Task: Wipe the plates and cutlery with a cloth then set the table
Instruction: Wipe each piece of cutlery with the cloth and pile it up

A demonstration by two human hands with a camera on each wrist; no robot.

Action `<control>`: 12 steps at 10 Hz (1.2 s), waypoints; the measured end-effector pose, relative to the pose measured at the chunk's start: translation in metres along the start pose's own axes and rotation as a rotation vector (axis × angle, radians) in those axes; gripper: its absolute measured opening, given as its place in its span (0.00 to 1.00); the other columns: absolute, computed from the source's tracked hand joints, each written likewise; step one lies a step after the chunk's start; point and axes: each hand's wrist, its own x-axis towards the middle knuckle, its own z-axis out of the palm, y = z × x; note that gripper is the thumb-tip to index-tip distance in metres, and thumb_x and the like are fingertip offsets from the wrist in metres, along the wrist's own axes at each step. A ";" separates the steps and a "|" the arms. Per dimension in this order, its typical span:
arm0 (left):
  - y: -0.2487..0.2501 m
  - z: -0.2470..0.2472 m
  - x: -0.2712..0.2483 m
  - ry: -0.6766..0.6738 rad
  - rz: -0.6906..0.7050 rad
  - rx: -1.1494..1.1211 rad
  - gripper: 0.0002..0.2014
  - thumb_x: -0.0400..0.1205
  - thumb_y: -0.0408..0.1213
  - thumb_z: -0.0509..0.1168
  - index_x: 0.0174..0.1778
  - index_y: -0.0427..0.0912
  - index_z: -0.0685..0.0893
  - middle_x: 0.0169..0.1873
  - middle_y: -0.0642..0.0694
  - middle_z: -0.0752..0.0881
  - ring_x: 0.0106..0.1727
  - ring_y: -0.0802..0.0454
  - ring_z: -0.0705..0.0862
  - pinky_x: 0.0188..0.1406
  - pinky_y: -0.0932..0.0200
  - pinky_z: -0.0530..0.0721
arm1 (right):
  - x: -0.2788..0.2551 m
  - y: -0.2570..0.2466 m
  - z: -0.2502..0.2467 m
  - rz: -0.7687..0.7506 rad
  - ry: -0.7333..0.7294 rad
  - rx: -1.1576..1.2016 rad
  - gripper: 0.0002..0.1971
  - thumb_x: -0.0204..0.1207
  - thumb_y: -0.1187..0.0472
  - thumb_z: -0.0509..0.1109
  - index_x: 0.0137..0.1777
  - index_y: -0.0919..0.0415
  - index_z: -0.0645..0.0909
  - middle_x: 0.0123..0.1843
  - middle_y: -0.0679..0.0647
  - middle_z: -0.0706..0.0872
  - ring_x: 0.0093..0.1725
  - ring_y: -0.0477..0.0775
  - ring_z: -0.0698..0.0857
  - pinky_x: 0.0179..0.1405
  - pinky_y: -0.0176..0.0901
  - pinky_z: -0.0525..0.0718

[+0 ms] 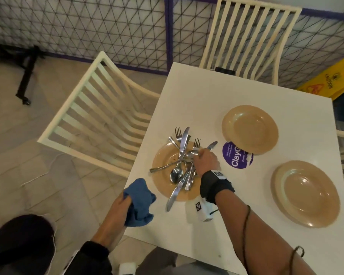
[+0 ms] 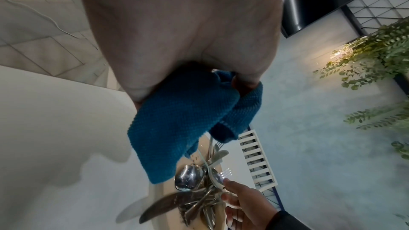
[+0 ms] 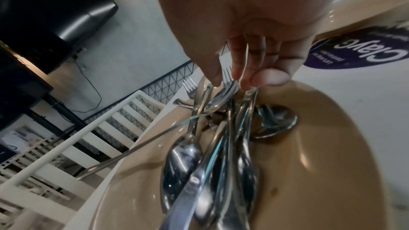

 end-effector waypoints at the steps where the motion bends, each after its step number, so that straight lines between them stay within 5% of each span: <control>1: 0.006 -0.006 0.012 0.097 -0.158 -0.096 0.12 0.83 0.31 0.54 0.33 0.40 0.67 0.14 0.42 0.72 0.21 0.54 0.71 0.25 0.61 0.77 | 0.009 -0.007 0.004 0.032 0.026 0.021 0.17 0.82 0.53 0.64 0.68 0.57 0.73 0.62 0.60 0.85 0.58 0.65 0.86 0.57 0.55 0.85; 2: 0.012 -0.006 0.000 0.083 -0.165 -0.120 0.06 0.77 0.29 0.57 0.35 0.39 0.70 0.22 0.40 0.76 0.30 0.53 0.71 0.36 0.57 0.73 | 0.014 -0.011 0.005 0.052 0.026 0.005 0.16 0.82 0.52 0.64 0.65 0.57 0.75 0.60 0.61 0.86 0.56 0.66 0.87 0.57 0.57 0.85; 3: 0.013 -0.016 -0.007 0.103 0.026 -0.149 0.13 0.89 0.27 0.53 0.47 0.49 0.77 0.32 0.58 0.90 0.34 0.67 0.87 0.37 0.68 0.86 | 0.019 -0.012 0.003 0.053 0.014 -0.073 0.12 0.83 0.55 0.63 0.62 0.57 0.78 0.59 0.61 0.85 0.55 0.66 0.86 0.55 0.54 0.85; 4: 0.014 -0.019 -0.022 0.022 0.291 0.305 0.14 0.91 0.30 0.51 0.49 0.53 0.76 0.45 0.51 0.85 0.43 0.59 0.86 0.45 0.61 0.82 | 0.022 -0.010 -0.001 0.064 0.004 -0.029 0.10 0.84 0.57 0.64 0.62 0.58 0.80 0.59 0.63 0.86 0.57 0.65 0.85 0.52 0.48 0.81; 6: 0.027 -0.003 -0.024 -0.090 0.538 0.697 0.10 0.91 0.31 0.53 0.60 0.48 0.77 0.54 0.47 0.83 0.54 0.53 0.82 0.53 0.57 0.79 | 0.006 -0.005 -0.027 -0.005 0.096 0.129 0.08 0.84 0.60 0.67 0.59 0.57 0.85 0.56 0.58 0.89 0.52 0.58 0.86 0.51 0.45 0.82; 7: 0.041 0.030 -0.025 -0.107 0.650 0.776 0.10 0.90 0.32 0.57 0.62 0.47 0.80 0.55 0.48 0.85 0.58 0.50 0.83 0.57 0.57 0.78 | -0.006 -0.003 -0.053 -0.095 0.161 0.171 0.06 0.83 0.59 0.69 0.56 0.57 0.85 0.52 0.55 0.89 0.51 0.57 0.86 0.52 0.47 0.83; 9: 0.045 0.137 -0.037 -0.272 0.824 0.891 0.08 0.87 0.44 0.65 0.60 0.57 0.77 0.50 0.61 0.84 0.53 0.65 0.83 0.48 0.66 0.80 | -0.033 -0.007 -0.124 -0.310 0.197 0.216 0.05 0.82 0.59 0.70 0.51 0.57 0.86 0.41 0.51 0.87 0.39 0.49 0.83 0.47 0.31 0.76; 10: 0.027 0.183 -0.041 -0.385 0.798 0.996 0.07 0.87 0.36 0.63 0.48 0.55 0.80 0.39 0.58 0.86 0.43 0.60 0.86 0.40 0.71 0.82 | -0.040 -0.006 -0.153 -0.369 0.191 0.302 0.04 0.79 0.58 0.72 0.46 0.57 0.88 0.37 0.58 0.90 0.38 0.61 0.88 0.48 0.56 0.88; 11: -0.001 0.212 -0.041 -0.430 0.671 0.958 0.07 0.86 0.29 0.62 0.47 0.44 0.83 0.38 0.51 0.91 0.35 0.63 0.90 0.35 0.67 0.87 | -0.051 0.009 -0.177 -0.374 0.160 0.354 0.04 0.79 0.60 0.74 0.46 0.58 0.89 0.40 0.59 0.91 0.41 0.60 0.89 0.47 0.59 0.89; 12: -0.024 0.231 -0.042 -0.387 0.662 0.845 0.07 0.85 0.30 0.63 0.47 0.45 0.85 0.38 0.43 0.90 0.35 0.59 0.91 0.36 0.61 0.90 | -0.068 0.041 -0.195 -0.336 0.169 0.508 0.05 0.81 0.57 0.71 0.53 0.53 0.87 0.46 0.53 0.90 0.46 0.54 0.89 0.50 0.53 0.89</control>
